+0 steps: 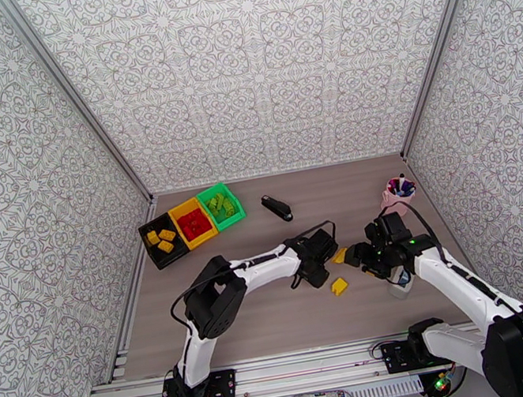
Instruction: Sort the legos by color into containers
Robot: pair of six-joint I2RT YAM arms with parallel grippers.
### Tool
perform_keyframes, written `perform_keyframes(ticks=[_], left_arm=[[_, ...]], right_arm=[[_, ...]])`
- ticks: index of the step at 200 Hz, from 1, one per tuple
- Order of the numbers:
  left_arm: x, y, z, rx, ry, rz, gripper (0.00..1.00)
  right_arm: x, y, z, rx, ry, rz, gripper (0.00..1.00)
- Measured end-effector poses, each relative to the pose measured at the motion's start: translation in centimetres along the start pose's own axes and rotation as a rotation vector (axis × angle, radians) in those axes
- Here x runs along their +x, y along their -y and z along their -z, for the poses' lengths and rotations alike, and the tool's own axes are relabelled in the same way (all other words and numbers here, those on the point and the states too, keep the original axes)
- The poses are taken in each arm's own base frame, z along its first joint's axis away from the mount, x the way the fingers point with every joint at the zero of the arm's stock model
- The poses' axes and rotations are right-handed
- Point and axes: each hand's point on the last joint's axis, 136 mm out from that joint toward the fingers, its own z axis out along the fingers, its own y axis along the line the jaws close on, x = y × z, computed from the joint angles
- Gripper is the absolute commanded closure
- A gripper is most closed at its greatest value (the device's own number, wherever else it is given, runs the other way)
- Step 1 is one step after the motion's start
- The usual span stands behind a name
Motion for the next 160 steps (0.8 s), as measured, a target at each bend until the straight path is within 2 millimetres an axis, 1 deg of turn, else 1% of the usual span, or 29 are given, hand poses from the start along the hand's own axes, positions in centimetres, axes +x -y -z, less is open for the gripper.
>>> perform_keyframes(ticks=[18,46,64,82,105,126,138,160], left_arm=[[-0.1,-0.1,0.0,-0.005,0.002,0.005,0.62],[-0.1,-0.8,0.1,-0.006,0.008,0.047,0.64],[0.6,-2.4,0.5,-0.008,0.01,0.109,0.65],[1.1,-5.0,1.8,-0.013,0.032,0.206,0.65],[1.2,-9.2,4.5,-0.019,0.107,0.35,0.65],[1.8,-12.9,7.0,-0.028,0.174,0.479,0.65],[2.4,-15.1,8.4,-0.039,0.21,0.558,0.65],[4.4,-18.9,10.5,-0.061,0.26,0.7,0.65]], right_arm=[[0.0,-0.2,0.0,-0.01,-0.001,-0.001,0.34],[-0.2,-1.3,0.0,-0.053,0.005,0.0,0.33],[0.4,-2.5,-0.5,-0.076,-0.011,0.027,0.33],[1.3,-4.2,-1.4,-0.087,-0.048,0.071,0.33],[2.2,-7.4,-2.5,-0.105,-0.09,0.143,0.33],[2.9,-11.3,-3.6,-0.138,-0.12,0.221,0.33],[3.4,-13.6,-4.2,-0.155,-0.135,0.263,0.33],[4.4,-18.7,-5.4,-0.203,-0.161,0.351,0.34]])
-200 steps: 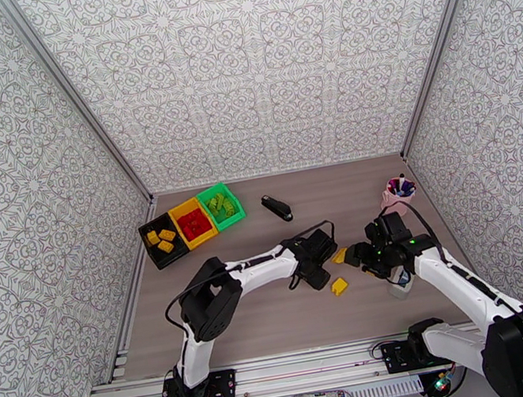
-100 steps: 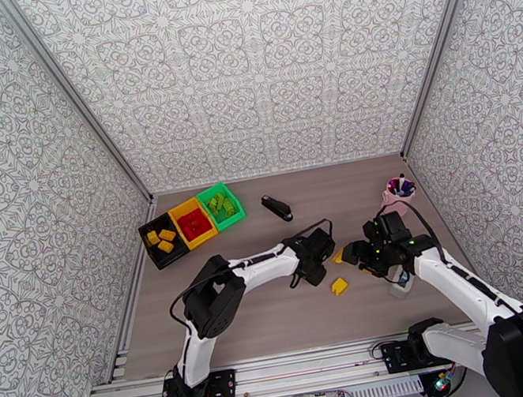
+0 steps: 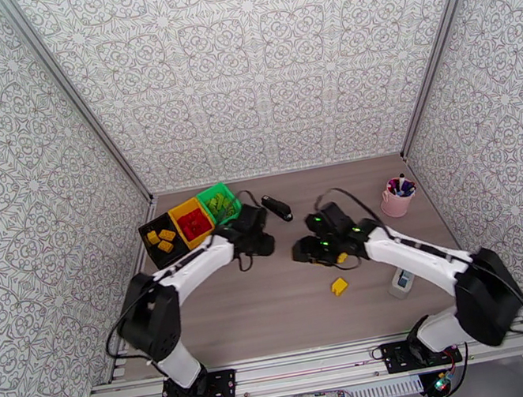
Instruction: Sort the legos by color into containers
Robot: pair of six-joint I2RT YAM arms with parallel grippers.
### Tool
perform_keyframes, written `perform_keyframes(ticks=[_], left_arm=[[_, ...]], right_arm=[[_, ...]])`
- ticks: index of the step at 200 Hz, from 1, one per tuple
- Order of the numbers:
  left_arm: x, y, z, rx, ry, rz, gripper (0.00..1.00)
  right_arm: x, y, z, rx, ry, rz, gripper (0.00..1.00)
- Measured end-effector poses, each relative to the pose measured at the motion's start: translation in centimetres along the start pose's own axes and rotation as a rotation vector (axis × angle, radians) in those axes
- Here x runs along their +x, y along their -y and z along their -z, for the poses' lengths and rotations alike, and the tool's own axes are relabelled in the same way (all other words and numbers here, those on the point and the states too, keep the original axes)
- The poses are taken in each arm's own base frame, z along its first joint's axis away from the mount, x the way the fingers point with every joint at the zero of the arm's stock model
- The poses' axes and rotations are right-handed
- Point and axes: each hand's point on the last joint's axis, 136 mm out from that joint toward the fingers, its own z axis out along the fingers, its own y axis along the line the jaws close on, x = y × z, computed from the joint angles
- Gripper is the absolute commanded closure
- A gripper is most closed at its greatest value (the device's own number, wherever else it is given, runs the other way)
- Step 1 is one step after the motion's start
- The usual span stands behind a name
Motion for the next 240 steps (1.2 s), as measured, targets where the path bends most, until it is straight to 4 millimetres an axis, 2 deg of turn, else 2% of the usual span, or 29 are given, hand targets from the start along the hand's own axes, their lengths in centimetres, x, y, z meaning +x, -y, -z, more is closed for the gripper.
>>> perform_keyframes(ticks=[20,33,61,84,116,141,150,177,190,201,222,240], left_arm=[[-1.0,-4.8,1.9,-0.046,0.049,0.143,0.65],[-1.6,-8.6,3.4,-0.091,0.092,0.252,0.65],[-2.3,-17.0,7.1,-0.193,0.187,0.477,0.64],[-1.9,-23.0,9.6,-0.264,0.249,0.635,0.64],[-1.1,-28.4,11.1,-0.314,0.26,0.772,0.64],[-2.8,-30.8,10.9,-0.31,0.261,0.808,0.63],[-3.5,-31.6,10.6,-0.309,0.258,0.811,0.6],[-5.7,-33.1,9.5,-0.292,0.238,0.81,0.43],[-6.7,-33.8,9.1,-0.287,0.233,0.803,0.26],[-7.0,-33.9,9.0,-0.279,0.233,0.809,0.2],[-7.0,-33.6,9.3,-0.271,0.227,0.809,0.18],[-7.3,-32.3,9.7,-0.265,0.233,0.776,0.15]], right_arm=[[-0.2,-4.5,-2.1,-0.046,-0.027,0.079,0.34],[-0.1,-7.4,-3.3,-0.079,-0.043,0.138,0.34],[1.0,-11.6,-5.0,-0.124,-0.073,0.233,0.34],[1.5,-12.6,-5.4,-0.128,-0.088,0.266,0.35],[1.7,-11.7,-5.4,-0.091,-0.102,0.273,0.35],[1.7,-10.7,-5.4,-0.049,-0.103,0.28,0.35],[1.7,-10.3,-5.4,-0.033,-0.1,0.279,0.36],[1.8,-8.6,-4.9,0.01,-0.094,0.262,0.36],[1.7,-7.5,-4.2,0.028,-0.081,0.249,0.36],[1.5,-6.4,-3.3,0.046,-0.068,0.233,0.36],[1.1,-3.7,-1.4,0.08,-0.033,0.194,0.35],[0.7,-0.6,0.2,0.119,0.003,0.141,0.34]])
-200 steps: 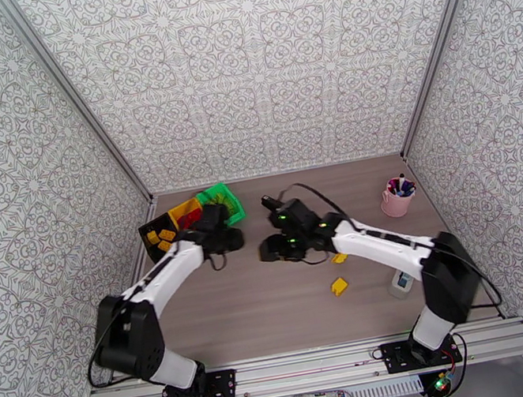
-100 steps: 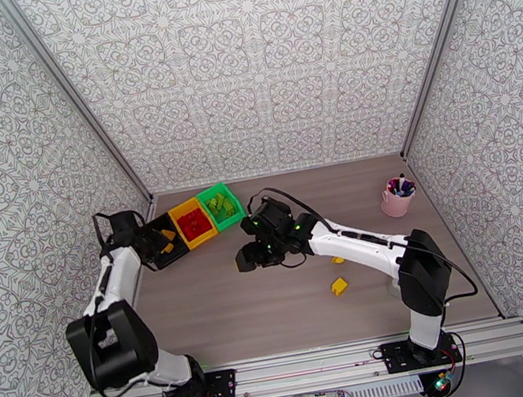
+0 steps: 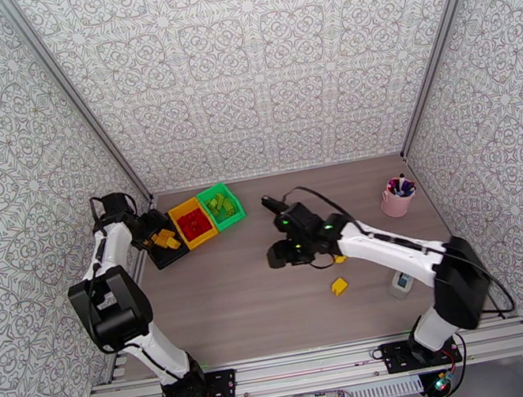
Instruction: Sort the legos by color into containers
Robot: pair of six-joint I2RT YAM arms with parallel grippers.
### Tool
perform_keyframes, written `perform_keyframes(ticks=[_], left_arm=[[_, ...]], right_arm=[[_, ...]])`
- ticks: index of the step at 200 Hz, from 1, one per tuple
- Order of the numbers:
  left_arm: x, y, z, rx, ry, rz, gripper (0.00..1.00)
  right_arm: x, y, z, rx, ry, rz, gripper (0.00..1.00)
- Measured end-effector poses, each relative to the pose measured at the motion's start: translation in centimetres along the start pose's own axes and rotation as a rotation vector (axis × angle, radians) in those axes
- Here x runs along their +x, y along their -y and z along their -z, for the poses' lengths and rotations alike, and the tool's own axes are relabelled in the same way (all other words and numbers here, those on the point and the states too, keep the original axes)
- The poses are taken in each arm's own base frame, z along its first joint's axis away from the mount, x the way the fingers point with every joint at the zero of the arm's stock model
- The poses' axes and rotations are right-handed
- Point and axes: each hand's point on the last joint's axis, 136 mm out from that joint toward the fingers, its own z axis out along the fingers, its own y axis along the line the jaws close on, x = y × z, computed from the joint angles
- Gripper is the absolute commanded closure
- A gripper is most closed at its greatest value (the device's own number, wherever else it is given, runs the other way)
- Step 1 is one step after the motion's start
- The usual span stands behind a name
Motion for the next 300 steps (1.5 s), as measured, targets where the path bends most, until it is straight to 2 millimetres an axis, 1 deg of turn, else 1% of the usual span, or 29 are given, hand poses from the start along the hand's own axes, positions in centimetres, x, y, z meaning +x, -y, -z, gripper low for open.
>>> perform_keyframes(ticks=[8,15,36,44,50,51,58,59,63,68,71,72,76,77,85,86,90,91,99,104,121,147,173,196,219,235,257,277,300], left_arm=[[0.7,0.9,0.5,0.011,0.0,-0.028,0.14],[1.6,2.1,0.9,0.027,-0.004,-0.063,0.14],[6.1,7.2,2.4,0.098,-0.028,-0.221,0.12],[8.7,9.7,2.9,0.138,-0.048,-0.299,0.12],[10.3,11.1,3.1,0.162,-0.06,-0.346,0.12],[10.9,11.6,3.2,0.17,-0.064,-0.363,0.12],[12.9,13.2,3.4,0.199,-0.08,-0.42,0.12],[13.5,13.7,3.5,0.207,-0.085,-0.437,0.12],[14.7,14.5,3.6,0.222,-0.096,-0.466,0.12],[16.8,15.7,3.7,0.243,-0.117,-0.518,0.12],[17.6,16.1,3.7,0.251,-0.126,-0.536,0.13],[18.3,16.5,3.7,0.259,-0.132,-0.553,0.13],[19.6,17.2,3.8,0.271,-0.144,-0.584,0.13],[20.3,17.4,3.8,0.278,-0.152,-0.598,0.13],[23.2,18.6,4.1,0.305,-0.182,-0.665,0.13],[23.9,18.9,4.1,0.311,-0.187,-0.68,0.13],[25.0,19.3,4.3,0.322,-0.198,-0.706,0.14],[25.7,19.6,4.4,0.33,-0.204,-0.721,0.14],[28.4,20.6,4.8,0.358,-0.23,-0.778,0.14],[30.4,21.4,5.1,0.383,-0.249,-0.822,0.14],[35.9,23.2,6.0,0.447,-0.292,-0.943,0.14],[42.9,24.4,7.1,0.502,-0.362,-1.101,0.15],[48.6,25.7,8.0,0.54,-0.391,-1.25,0.16],[52.6,26.2,8.5,0.566,-0.414,-1.35,0.17],[55.1,26.2,7.8,0.551,-0.427,-1.414,0.19],[56.0,26.0,6.8,0.527,-0.436,-1.437,0.23],[56.6,25.6,5.4,0.49,-0.442,-1.451,0.28],[57.0,25.4,4.4,0.459,-0.44,-1.469,0.39],[57.4,25.3,3.8,0.428,-0.432,-1.485,0.5]], right_arm=[[0.2,1.7,0.5,0.021,0.009,-0.032,0.34],[0.3,3.1,0.9,0.038,0.016,-0.062,0.34],[0.5,8.0,2.0,0.101,0.041,-0.169,0.34],[0.6,9.6,2.4,0.12,0.053,-0.207,0.35],[0.7,10.7,2.7,0.132,0.059,-0.235,0.35],[0.7,10.8,2.7,0.134,0.061,-0.239,0.35],[0.8,12.0,3.2,0.147,0.07,-0.27,0.35],[0.8,12.1,3.2,0.148,0.072,-0.274,0.35],[0.8,12.7,3.5,0.154,0.079,-0.291,0.35],[0.8,13.4,3.8,0.159,0.089,-0.312,0.35],[0.8,13.8,4.0,0.162,0.095,-0.324,0.35],[0.8,14.0,4.1,0.164,0.097,-0.328,0.35],[0.9,14.5,4.4,0.167,0.103,-0.343,0.35],[0.8,14.5,4.4,0.168,0.106,-0.346,0.35],[0.8,15.3,4.9,0.169,0.119,-0.37,0.35],[0.8,15.4,5.1,0.169,0.123,-0.376,0.35],[0.7,15.7,5.3,0.168,0.13,-0.387,0.35],[0.7,15.9,5.4,0.168,0.134,-0.392,0.35],[0.6,16.6,5.9,0.167,0.149,-0.417,0.35],[0.7,17.1,6.1,0.165,0.154,-0.435,0.35],[0.9,19.0,6.8,0.161,0.171,-0.505,0.36],[1.9,21.6,7.3,0.16,0.175,-0.603,0.36],[2.7,23.2,7.9,0.151,0.182,-0.654,0.36],[3.0,23.6,8.4,0.134,0.198,-0.67,0.36],[3.5,23.5,8.6,0.111,0.202,-0.677,0.36],[3.7,23.4,8.6,0.097,0.2,-0.681,0.36],[3.7,23.3,8.7,0.083,0.204,-0.682,0.36],[3.7,23.3,8.8,0.08,0.208,-0.688,0.36],[3.9,23.4,8.7,0.075,0.204,-0.694,0.36]])
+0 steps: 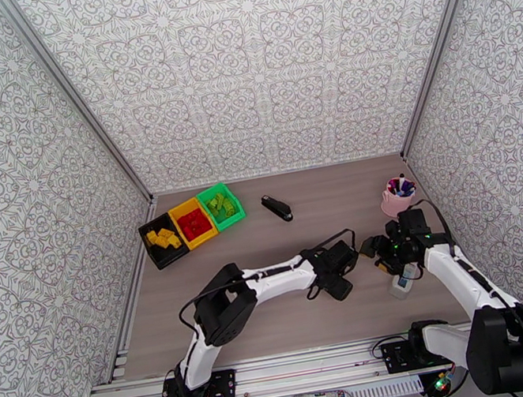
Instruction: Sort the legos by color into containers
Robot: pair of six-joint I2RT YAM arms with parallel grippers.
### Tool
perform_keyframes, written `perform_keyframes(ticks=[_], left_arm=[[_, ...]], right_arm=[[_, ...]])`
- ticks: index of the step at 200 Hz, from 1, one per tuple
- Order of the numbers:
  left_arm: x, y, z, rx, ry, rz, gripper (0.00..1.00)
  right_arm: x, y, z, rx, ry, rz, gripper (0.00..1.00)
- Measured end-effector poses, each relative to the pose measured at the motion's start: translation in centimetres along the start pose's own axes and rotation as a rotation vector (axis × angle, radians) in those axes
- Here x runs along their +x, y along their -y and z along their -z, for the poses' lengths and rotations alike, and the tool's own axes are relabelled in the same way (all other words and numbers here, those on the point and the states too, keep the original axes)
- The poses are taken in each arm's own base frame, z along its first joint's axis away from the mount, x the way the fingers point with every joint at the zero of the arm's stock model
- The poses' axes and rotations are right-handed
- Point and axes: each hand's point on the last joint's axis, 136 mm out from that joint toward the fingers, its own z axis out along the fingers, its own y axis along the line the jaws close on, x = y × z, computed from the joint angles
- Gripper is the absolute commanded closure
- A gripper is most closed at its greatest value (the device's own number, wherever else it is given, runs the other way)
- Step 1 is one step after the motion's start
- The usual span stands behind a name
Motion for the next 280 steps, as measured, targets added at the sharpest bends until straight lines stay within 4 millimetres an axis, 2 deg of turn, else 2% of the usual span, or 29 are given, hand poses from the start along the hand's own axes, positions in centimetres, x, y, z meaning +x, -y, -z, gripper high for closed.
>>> perform_keyframes(ticks=[13,28,72,100,127,148,163,178,207,228,249,268,280], left_arm=[[0.0,0.0,-0.2,-0.012,-0.004,-0.006,0.58],[0.0,-0.1,-0.1,-0.022,-0.005,-0.006,0.63],[0.0,-0.6,0.0,-0.033,-0.001,0.011,0.68],[0.5,-2.9,1.3,-0.046,0.013,0.065,0.68],[0.0,-6.5,4.5,-0.053,0.081,0.163,0.68],[-0.5,-10.2,7.6,-0.06,0.157,0.268,0.69],[-0.4,-13.6,9.7,-0.075,0.211,0.361,0.69],[0.4,-17.0,11.4,-0.088,0.249,0.461,0.69],[3.4,-24.9,14.2,-0.147,0.297,0.703,0.69],[7.1,-30.7,16.0,-0.199,0.318,0.902,0.69],[12.5,-35.8,18.0,-0.259,0.334,1.118,0.68],[17.4,-39.7,20.5,-0.31,0.373,1.303,0.67],[20.2,-41.9,22.3,-0.342,0.41,1.402,0.66]], right_arm=[[0.0,0.0,0.0,-0.002,-0.001,-0.003,0.36],[0.0,-0.1,0.1,-0.008,0.0,-0.001,0.36],[0.1,-1.0,0.8,-0.049,0.017,0.019,0.36],[0.1,-1.7,1.1,-0.082,0.024,0.02,0.35],[1.1,-3.2,0.6,-0.106,0.001,0.05,0.35],[3.2,-5.1,-0.6,-0.113,-0.056,0.117,0.36],[5.0,-7.2,-1.8,-0.107,-0.111,0.182,0.36],[6.8,-9.7,-2.9,-0.107,-0.153,0.259,0.37],[10.3,-15.4,-5.1,-0.132,-0.22,0.401,0.38],[13.3,-20.0,-6.9,-0.164,-0.266,0.504,0.39],[17.2,-24.4,-8.7,-0.203,-0.323,0.605,0.41],[20.4,-27.1,-10.2,-0.226,-0.365,0.678,0.41],[21.9,-27.9,-10.9,-0.23,-0.387,0.709,0.42]])
